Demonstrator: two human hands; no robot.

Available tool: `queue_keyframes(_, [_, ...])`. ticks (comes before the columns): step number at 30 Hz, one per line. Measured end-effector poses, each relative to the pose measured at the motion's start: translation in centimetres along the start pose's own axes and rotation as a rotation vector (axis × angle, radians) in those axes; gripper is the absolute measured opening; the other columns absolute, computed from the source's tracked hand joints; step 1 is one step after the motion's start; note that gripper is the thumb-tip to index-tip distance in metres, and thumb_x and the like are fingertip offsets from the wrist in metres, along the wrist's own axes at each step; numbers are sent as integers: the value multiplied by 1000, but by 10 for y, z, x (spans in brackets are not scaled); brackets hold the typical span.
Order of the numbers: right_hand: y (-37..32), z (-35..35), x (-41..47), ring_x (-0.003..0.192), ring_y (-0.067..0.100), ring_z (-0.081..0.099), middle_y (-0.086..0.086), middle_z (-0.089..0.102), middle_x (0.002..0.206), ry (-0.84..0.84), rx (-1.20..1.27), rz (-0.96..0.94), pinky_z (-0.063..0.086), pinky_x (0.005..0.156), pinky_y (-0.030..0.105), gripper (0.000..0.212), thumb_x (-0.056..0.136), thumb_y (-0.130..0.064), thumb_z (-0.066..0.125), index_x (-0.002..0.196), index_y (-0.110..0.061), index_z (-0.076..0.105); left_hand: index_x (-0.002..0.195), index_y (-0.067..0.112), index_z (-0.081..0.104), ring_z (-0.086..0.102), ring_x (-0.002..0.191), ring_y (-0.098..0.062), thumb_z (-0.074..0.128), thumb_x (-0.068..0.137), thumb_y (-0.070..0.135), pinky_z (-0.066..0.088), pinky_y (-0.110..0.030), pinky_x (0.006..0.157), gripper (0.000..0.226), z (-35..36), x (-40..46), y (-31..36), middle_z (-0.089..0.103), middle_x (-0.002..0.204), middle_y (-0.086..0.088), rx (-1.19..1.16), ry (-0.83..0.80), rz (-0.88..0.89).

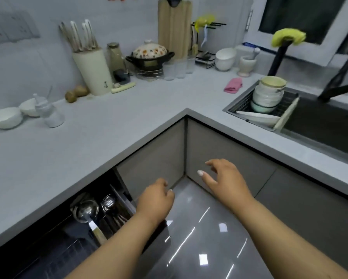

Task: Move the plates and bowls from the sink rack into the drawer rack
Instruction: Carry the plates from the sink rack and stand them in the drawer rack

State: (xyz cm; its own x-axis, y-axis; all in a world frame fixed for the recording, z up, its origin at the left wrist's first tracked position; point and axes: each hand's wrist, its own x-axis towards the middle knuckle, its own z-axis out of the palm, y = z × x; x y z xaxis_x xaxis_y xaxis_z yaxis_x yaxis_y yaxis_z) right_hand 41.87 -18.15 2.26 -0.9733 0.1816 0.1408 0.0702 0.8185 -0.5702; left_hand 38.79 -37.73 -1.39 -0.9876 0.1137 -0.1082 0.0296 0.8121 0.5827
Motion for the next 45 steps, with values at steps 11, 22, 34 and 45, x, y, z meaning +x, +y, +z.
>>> queue_keyframes(11, [113, -82, 38, 103, 15, 55, -2, 62, 106, 134, 18, 179, 42, 84, 25, 35, 91, -44, 55, 111, -17, 65, 133, 10, 47, 42, 126, -22, 53, 92, 33, 31, -25, 102, 47, 74, 66, 122, 47, 134, -8, 26, -28, 266])
queue_keyframes(22, [187, -108, 108, 98, 13, 55, -4, 63, 103, 244, -6, 301, 39, 79, 23, 30, 91, -40, 56, 108, -17, 66, 151, 10, 0, -12, 146, -18, 35, 96, 53, -10, -38, 118, 78, 118, 163, 194, -5, 160, -7, 221, -139, 392])
queue_keyframes(34, [264, -94, 268, 120, 22, 47, 2, 59, 124, 170, -145, 348, 36, 100, 30, 37, 89, -30, 62, 122, -15, 61, 150, 9, -9, -20, 145, -22, 18, 92, 65, -11, -46, 117, 85, 169, 310, 249, -14, 159, -10, 494, -357, 580])
queue_keyframes(45, [307, -77, 312, 96, 19, 58, 0, 67, 95, -167, -282, 228, 41, 89, 33, 23, 90, -39, 58, 93, -23, 74, 150, 9, -10, -17, 146, -19, -19, 74, 70, -7, -44, 118, 97, 195, 340, 243, -11, 159, -9, 551, -285, 692])
